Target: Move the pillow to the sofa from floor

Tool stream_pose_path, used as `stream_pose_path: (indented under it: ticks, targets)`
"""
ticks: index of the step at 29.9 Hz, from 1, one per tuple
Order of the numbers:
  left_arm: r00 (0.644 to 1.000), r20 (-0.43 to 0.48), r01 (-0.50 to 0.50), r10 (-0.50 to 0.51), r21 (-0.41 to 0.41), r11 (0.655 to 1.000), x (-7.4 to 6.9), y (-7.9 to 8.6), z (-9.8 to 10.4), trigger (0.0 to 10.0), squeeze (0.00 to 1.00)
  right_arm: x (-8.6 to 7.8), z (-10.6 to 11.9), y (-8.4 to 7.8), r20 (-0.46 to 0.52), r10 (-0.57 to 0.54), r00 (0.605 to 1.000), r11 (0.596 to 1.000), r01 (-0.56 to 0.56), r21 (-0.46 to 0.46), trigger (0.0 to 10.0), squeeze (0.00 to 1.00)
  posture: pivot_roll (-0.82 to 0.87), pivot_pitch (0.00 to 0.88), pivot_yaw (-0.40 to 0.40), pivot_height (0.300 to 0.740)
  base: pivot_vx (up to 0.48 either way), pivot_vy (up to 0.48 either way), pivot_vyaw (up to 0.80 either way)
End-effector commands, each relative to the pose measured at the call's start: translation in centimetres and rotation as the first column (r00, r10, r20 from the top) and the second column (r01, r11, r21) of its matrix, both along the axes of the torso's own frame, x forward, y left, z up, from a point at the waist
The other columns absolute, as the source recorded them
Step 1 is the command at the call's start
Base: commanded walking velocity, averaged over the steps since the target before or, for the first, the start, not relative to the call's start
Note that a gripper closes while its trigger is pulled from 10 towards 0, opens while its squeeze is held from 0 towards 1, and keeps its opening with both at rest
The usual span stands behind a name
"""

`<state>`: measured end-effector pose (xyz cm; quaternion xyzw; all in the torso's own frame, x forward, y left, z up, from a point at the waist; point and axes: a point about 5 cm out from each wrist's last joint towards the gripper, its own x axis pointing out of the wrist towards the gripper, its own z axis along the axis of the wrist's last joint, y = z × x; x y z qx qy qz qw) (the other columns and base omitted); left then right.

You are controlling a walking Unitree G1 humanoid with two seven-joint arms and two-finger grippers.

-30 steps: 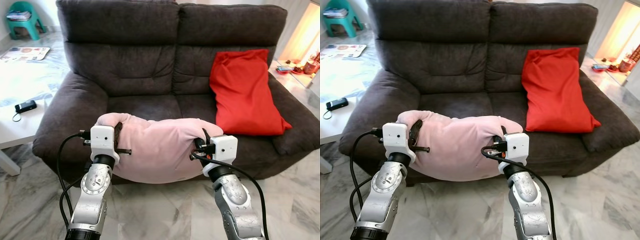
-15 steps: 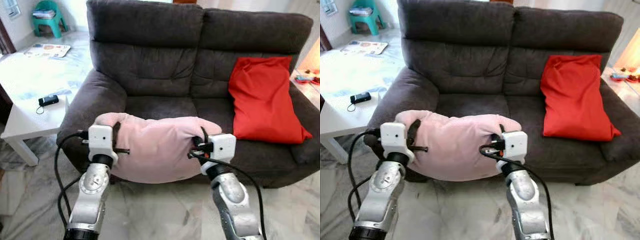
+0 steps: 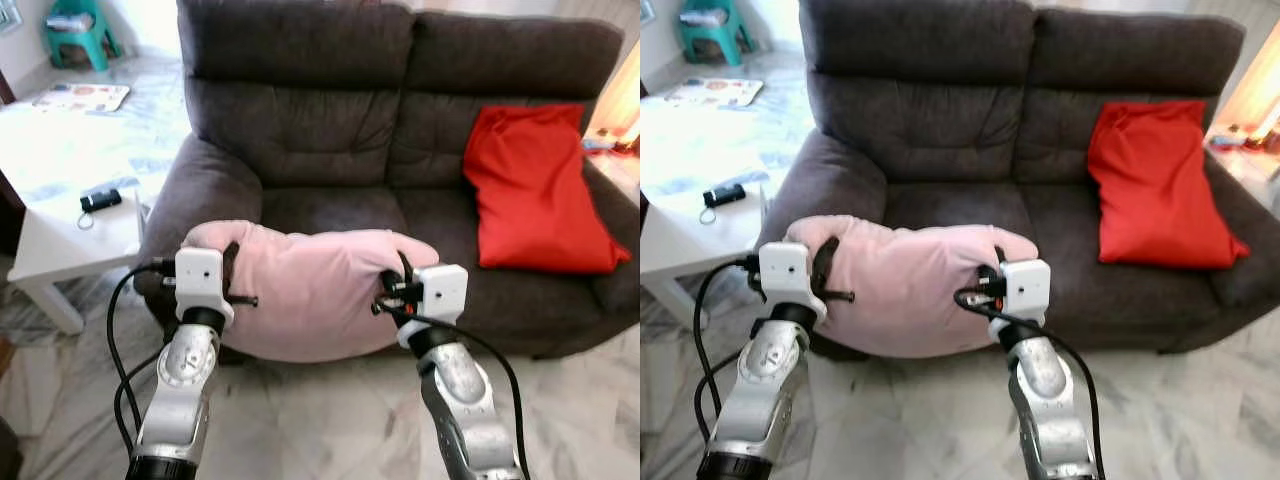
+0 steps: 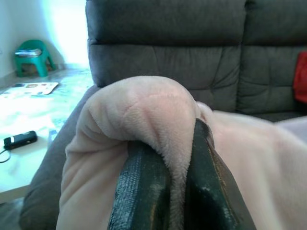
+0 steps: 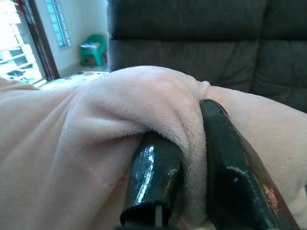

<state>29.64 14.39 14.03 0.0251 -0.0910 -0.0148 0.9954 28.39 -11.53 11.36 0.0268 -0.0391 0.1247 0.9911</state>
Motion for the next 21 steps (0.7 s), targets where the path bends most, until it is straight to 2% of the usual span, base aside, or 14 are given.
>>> stream_pose_path:
  ticks: [1,4,13,21]
  targets:
    - [0.998,0.039,0.042,-0.042,0.004,0.999,0.08,-1.06,0.95,10.0,0.00,0.39,1.93,0.68,0.095,0.023,0.995,0.999,-0.025,0.022,10.0,0.00,-0.01,0.000,-0.044,0.740,0.000,0.300,0.00]
    - [0.998,0.040,0.043,-0.043,0.004,0.999,0.09,-1.06,0.96,10.0,0.00,0.41,1.92,0.69,0.095,0.022,0.995,0.999,-0.024,0.021,10.0,0.00,-0.01,0.000,-0.043,0.740,0.000,0.429,0.00]
    - [0.994,0.063,0.087,-0.087,0.004,0.996,-0.09,-1.81,1.24,10.0,0.00,0.56,1.93,0.60,0.096,0.018,0.995,1.000,-0.020,0.018,10.0,0.00,-0.01,0.000,-0.045,0.740,0.000,0.000,0.00]
    - [0.996,0.048,0.081,-0.081,0.004,0.997,0.02,-1.87,1.16,10.0,0.00,0.57,1.99,0.62,0.101,0.016,0.995,1.000,-0.018,0.018,10.0,0.00,-0.01,0.000,-0.041,0.740,0.000,0.000,0.00]
